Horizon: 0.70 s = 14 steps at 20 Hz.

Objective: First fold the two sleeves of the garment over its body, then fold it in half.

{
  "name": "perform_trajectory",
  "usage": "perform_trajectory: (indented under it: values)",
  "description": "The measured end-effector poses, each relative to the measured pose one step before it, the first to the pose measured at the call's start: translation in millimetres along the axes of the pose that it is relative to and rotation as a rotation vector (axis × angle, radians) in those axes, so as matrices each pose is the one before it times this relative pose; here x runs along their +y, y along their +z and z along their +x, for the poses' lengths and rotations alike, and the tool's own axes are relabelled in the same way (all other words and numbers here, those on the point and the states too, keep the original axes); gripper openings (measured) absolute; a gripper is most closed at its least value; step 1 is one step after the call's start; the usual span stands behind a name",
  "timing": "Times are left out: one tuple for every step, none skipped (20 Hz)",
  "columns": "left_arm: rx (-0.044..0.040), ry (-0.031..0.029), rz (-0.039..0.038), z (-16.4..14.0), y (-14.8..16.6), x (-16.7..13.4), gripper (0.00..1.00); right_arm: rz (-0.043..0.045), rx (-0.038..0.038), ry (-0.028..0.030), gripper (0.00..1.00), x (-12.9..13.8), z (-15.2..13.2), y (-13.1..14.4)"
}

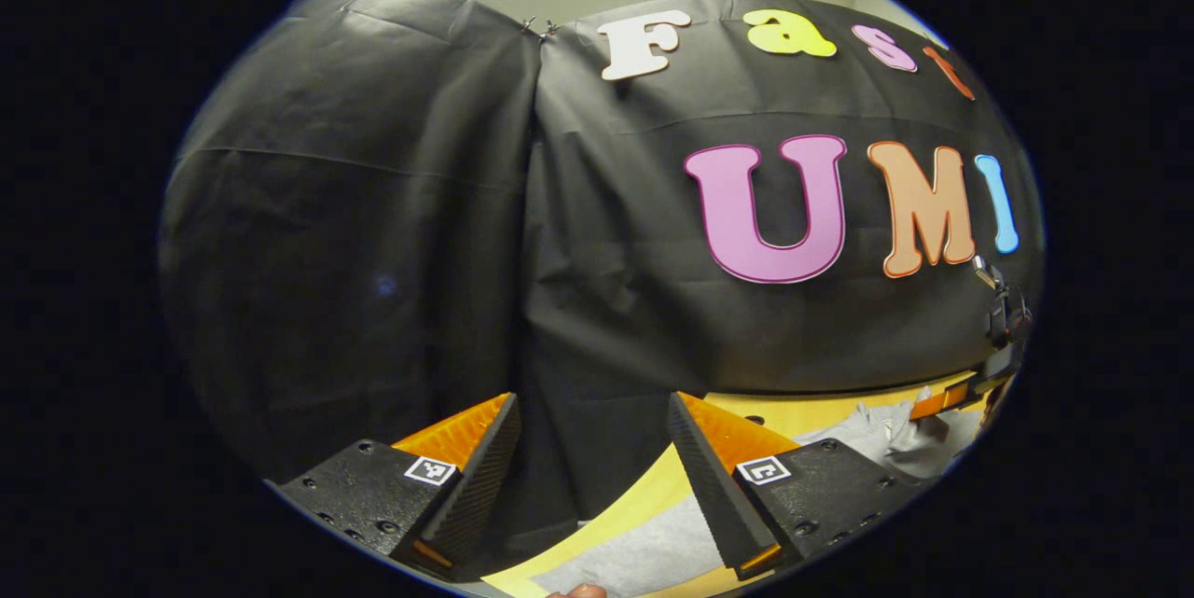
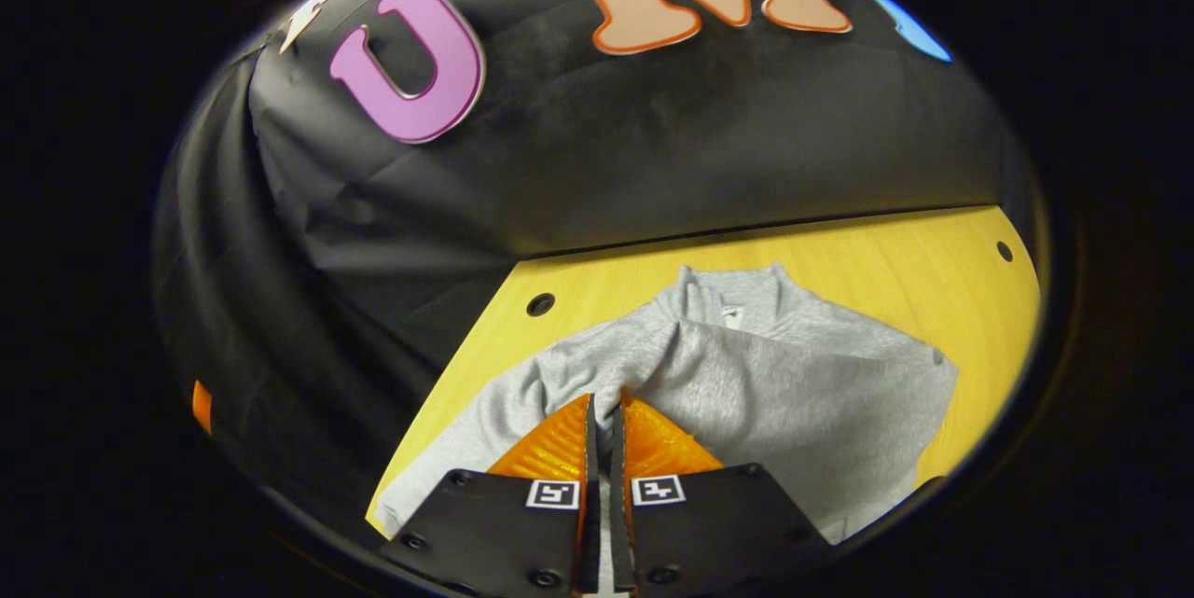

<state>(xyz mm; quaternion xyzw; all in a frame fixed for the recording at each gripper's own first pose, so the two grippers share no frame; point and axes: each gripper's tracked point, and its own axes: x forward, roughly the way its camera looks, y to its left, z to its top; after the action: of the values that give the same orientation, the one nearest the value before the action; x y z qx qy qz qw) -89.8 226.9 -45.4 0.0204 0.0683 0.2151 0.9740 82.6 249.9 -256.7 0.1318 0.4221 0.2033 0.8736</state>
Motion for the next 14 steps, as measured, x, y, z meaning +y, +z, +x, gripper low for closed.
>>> perform_trajectory:
  values:
    - [0.00056,0.01450,0.00493,-1.26,-0.99,6.89,0.93,-0.01624,0.01218,0.00758,0.06,8.76,7.84,-3.74]
    - [0.00027,0.01161,0.00409,-1.60,-0.91,6.39,0.93,-0.01469,0.01534,0.00813,0.06,7.72,8.11,-5.48]
    - [0.00267,0.00963,0.00354,-2.71,-0.88,5.80,0.93,-0.01402,0.01943,0.00701,0.06,7.59,6.24,-8.46]
    - [0.00490,0.00999,0.00182,-1.35,-3.96,5.36,0.93,-0.01354,0.02298,0.00455,0.06,6.73,7.74,-8.55]
    - [0.00536,0.01319,-0.00037,-1.57,-1.94,6.14,0.93,-0.01543,0.01845,0.00311,0.06,3.63,6.60,-8.80]
    - [0.00819,0.01343,-0.00440,-1.44,-3.70,6.61,0.93,-0.01648,0.01855,0.00481,0.06,4.48,7.58,-7.31]
    - [0.01107,0.01071,-0.00723,-1.96,-4.18,5.14,0.92,-0.01738,0.01711,0.00620,0.06,6.02,7.39,-6.49]
    - [0.01225,0.01037,-0.00669,-2.14,-4.36,4.50,0.92,-0.01652,0.01916,0.00697,0.06,4.46,7.36,-5.28]
    - [0.00986,0.00893,-0.00299,-1.21,-4.61,4.04,0.93,-0.01637,0.01795,0.00839,0.06,4.83,8.12,-5.96]
    - [0.00671,0.00925,0.00196,-1.64,-4.22,4.47,0.93,-0.01146,0.01940,0.00766,0.00,2.98,7.26,-4.59]
    - [0.00483,0.00646,0.00566,-0.02,-3.19,2.79,0.93,-0.00388,0.01491,0.00843,0.08,3.57,8.51,-5.72]
    - [0.00489,0.00301,0.00614,1.25,-2.78,0.32,0.93,-0.00088,0.00492,0.00629,0.12,1.44,7.24,-0.70]
    - [0.00480,-0.00067,0.00349,1.84,-3.74,-0.44,0.93,-0.00105,-0.00835,0.00718,0.10,1.07,3.46,-2.18]
    - [0.00961,-0.00354,0.00076,-0.29,-5.45,-0.26,0.93,-0.00432,-0.02089,0.00757,0.14,2.35,-1.28,4.85]
